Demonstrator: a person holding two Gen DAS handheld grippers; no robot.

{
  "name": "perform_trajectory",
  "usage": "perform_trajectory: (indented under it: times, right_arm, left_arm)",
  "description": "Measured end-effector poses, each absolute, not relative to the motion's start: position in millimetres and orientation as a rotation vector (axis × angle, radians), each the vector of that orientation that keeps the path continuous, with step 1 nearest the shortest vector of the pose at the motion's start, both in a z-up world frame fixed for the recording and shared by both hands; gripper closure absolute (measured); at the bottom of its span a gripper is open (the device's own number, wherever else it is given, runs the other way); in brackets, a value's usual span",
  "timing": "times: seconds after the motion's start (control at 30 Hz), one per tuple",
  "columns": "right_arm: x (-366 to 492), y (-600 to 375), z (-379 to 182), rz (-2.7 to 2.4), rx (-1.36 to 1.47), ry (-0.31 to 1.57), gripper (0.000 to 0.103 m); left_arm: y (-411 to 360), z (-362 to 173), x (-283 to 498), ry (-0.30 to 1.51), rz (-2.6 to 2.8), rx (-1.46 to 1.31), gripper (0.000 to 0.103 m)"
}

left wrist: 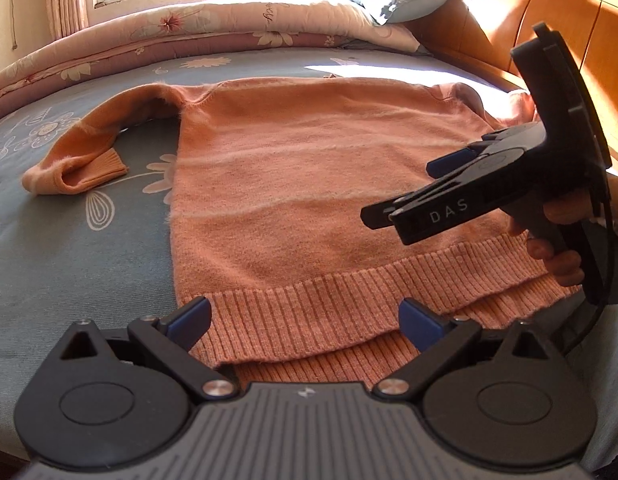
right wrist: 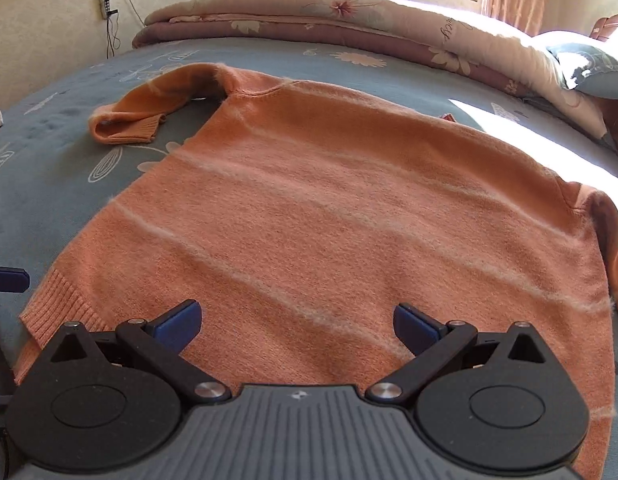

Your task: Fold clothes

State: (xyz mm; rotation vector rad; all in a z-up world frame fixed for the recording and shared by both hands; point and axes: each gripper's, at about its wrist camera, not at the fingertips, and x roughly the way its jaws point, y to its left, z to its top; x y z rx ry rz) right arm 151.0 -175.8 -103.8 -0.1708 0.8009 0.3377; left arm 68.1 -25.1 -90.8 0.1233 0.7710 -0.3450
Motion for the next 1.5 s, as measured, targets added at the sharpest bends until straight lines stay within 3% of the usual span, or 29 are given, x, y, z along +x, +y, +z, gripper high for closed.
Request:
perform_trajectory:
  times: [0.27, 0.4, 0.6, 0.87, 1.07, 1.3, 1.5]
  right_arm:
    - [113.0, -218.2, -110.2, 0.345, -0.145, 0.857, 0.0]
    - [97.7, -277.0, -94.2, 0.28, -0.014, 0.784, 0.0]
    - [139.0, -341.3, -94.4, 0.183, 0.249, 0.727, 0.0]
    - [191.1, -359.5, -118.2, 0.111, 0.237, 0.752, 0.0]
    - [167.8, -381.1, -106.1, 0.05, 0.208, 0.764, 0.0]
    - [125.5, -352.7, -112.2, 0.271, 0.464, 0.846, 0.0]
    - [86.7, -388.8, -112.4, 0.078, 0.385, 0.801, 0.001]
  left_arm:
    - [-31.1, -96.2, 69.9, 0.788, -0.374, 0.131, 0.004]
    - [-42.9, -97.0, 72.1, 0.784, -0.397, 0.146, 0.004]
    - [-60.0, -96.1, 69.7, 0.784, -0.42, 0.193, 0.004]
    - [-56.7, -99.5, 75.9, 0.806, -0.392, 0.194, 0.004]
    - [-59.7, -102.9, 83.9, 0.81, -0.402, 0.18, 0.004]
    - [-72.7, -98.4, 75.7, 0.783, -0.429, 0.233, 0.004]
    - [-71.0, -97.5, 69.5, 0.783, -0.426, 0.235, 0.004]
